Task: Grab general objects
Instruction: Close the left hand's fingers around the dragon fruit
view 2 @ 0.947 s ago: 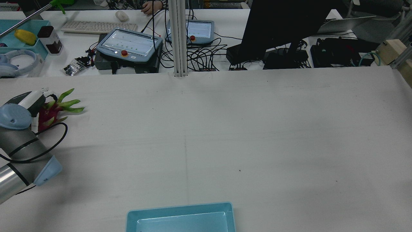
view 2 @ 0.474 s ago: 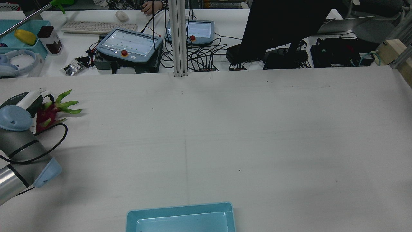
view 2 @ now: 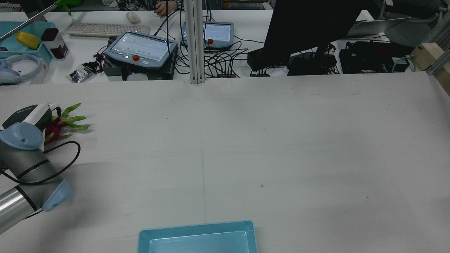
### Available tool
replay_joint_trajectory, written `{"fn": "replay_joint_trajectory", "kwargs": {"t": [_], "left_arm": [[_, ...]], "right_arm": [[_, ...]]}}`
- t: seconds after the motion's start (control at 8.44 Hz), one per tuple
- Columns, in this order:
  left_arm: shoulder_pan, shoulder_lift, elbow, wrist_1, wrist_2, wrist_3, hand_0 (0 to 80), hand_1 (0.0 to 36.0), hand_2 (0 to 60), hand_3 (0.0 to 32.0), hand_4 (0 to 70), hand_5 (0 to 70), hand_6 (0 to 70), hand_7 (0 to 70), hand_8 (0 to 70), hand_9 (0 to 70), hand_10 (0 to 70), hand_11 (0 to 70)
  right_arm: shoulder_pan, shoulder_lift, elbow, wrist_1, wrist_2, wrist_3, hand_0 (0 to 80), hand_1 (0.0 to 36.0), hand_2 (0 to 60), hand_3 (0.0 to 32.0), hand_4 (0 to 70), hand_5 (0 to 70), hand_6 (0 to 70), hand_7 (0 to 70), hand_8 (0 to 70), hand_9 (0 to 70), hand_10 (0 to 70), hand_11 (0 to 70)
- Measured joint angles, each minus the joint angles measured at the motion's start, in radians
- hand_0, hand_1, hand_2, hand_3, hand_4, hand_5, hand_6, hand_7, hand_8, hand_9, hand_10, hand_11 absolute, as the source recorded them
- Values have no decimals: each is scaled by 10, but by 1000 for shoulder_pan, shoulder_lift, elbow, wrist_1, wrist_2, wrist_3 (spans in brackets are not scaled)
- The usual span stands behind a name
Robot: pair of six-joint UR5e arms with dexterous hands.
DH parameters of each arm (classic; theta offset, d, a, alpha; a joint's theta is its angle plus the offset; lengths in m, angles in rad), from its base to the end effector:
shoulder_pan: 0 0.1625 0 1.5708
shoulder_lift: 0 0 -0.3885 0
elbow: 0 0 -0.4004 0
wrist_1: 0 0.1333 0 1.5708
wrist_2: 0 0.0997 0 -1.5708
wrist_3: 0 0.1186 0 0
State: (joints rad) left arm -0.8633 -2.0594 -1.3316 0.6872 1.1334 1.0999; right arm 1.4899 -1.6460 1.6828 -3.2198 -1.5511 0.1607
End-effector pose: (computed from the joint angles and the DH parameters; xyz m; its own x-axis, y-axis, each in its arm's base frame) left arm 0.2670 -0.5946 0.5426 -0.1799 -0.4220 -0.8886 0.9607 0.1187 -0.2509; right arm 0.0960 -0.4947 0.6397 -0.9858 0.0538 -0.1591 0.1564 -0.0505 -0.9864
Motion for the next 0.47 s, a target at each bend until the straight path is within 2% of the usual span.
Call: {"fn": "replay_joint_trajectory", "kwargs": {"t": [0.24,0.36,0.47], "left_arm": [[7,-1,4,4,-5,0,800,360,102,196,0,700,129,409,226,171,185,308],[9,-1,4,6,-14,0,800,360,149,152,41,700,218,554,322,309,233,380],[10,0,5,9,-23,0,800,360,194,14,154,700,370,700,454,486,303,464]], "right_arm": [[0,0,0,0,0,0,0,0,0,0,0,0,0,0,0,0,0,0],[0,0,0,0,0,0,0,0,0,0,0,0,0,0,0,0,0,0],[0,0,0,0,0,0,0,0,0,0,0,0,0,0,0,0,0,0]]}}
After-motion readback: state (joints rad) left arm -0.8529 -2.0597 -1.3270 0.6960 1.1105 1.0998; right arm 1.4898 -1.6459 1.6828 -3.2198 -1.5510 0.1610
